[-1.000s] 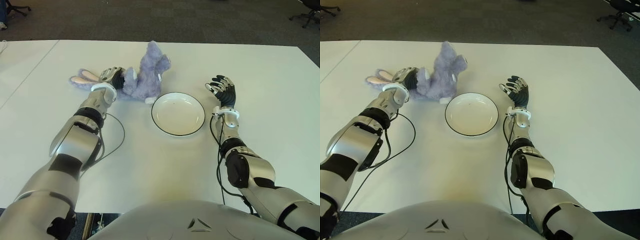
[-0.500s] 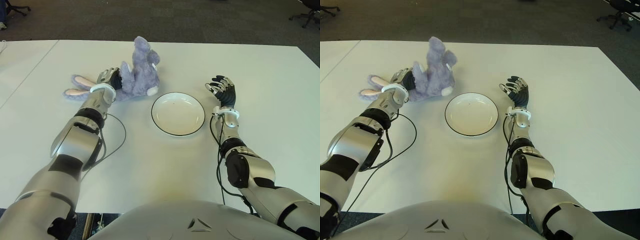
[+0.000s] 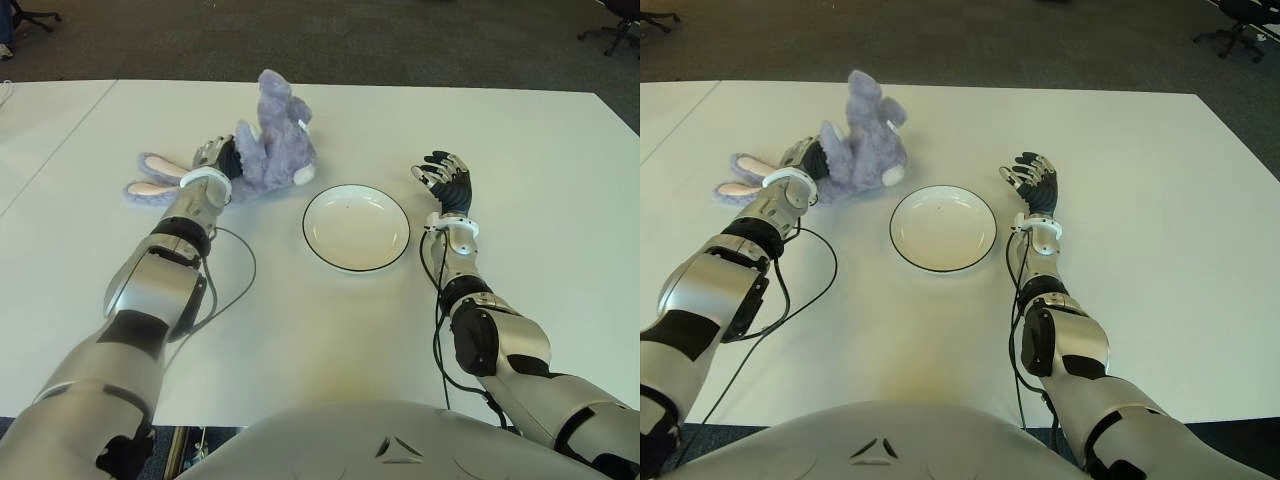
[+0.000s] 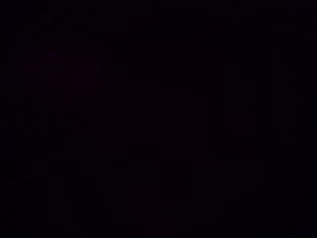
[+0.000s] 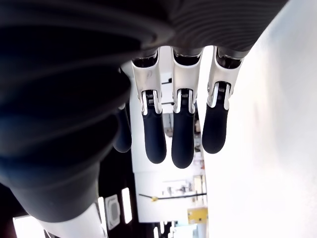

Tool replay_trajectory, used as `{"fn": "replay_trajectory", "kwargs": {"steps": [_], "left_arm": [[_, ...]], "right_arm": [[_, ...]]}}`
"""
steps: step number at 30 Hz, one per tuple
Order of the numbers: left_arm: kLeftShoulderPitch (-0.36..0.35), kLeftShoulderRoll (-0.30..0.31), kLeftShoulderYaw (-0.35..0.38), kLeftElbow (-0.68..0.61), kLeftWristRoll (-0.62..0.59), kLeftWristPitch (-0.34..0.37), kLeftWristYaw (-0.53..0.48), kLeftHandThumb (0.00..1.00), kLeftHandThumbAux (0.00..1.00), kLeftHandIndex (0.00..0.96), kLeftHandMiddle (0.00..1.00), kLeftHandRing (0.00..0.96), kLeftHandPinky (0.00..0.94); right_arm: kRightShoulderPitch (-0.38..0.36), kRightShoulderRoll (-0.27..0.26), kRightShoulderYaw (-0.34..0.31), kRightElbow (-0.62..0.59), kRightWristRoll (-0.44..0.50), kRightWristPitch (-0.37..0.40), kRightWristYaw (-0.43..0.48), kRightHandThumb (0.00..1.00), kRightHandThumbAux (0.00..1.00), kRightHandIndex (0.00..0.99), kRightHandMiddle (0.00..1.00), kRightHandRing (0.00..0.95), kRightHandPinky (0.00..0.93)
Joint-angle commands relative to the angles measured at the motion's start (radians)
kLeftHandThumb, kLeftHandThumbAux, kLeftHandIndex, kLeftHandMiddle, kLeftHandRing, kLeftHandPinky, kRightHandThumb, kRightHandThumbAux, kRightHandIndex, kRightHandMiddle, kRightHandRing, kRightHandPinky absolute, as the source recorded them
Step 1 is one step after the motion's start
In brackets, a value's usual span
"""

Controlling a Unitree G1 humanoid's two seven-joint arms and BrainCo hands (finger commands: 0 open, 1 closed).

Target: Put the doll into the plate.

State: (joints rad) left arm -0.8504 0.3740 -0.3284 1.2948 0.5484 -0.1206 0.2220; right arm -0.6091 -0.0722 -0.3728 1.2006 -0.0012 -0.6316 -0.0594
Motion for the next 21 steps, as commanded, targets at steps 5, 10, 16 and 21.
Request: {"fn": "replay_trajectory", "kwargs": {"steps": [5,10,16,21], "left_arm": [[0.07,-0.034,0.046,0.062,-0.048,0.068,-0.006,0.911,0.641,0.689,0.786,0.805,0.823],[0.033,-0.034,0.049,0.042,-0.038,0.048,0.074,0.926,0.641,0.705,0.801,0.817,0.827],[-0.014,-0.033,0.019,0.016,-0.001,0.032,0.174,0.887,0.641,0.719,0.815,0.813,0.806],[-0.039,-0.038,-0.007,-0.003,0.025,0.032,0.216,0.863,0.636,0.721,0.818,0.813,0.829]], "right_arm": [[0.261,0.067,-0.013,0.148,0.024,0.127,-0.025,0.097,0.868,0.302,0.349,0.359,0.345],[0.261,0.063,-0.004,0.148,0.014,0.13,-0.034,0.075,0.871,0.3,0.356,0.37,0.35],[0.261,0.059,0.008,0.148,0.002,0.132,-0.046,0.031,0.866,0.29,0.346,0.356,0.337],[0.26,0.058,0.012,0.149,0.002,0.137,-0.05,0.035,0.862,0.292,0.345,0.355,0.32]]}}
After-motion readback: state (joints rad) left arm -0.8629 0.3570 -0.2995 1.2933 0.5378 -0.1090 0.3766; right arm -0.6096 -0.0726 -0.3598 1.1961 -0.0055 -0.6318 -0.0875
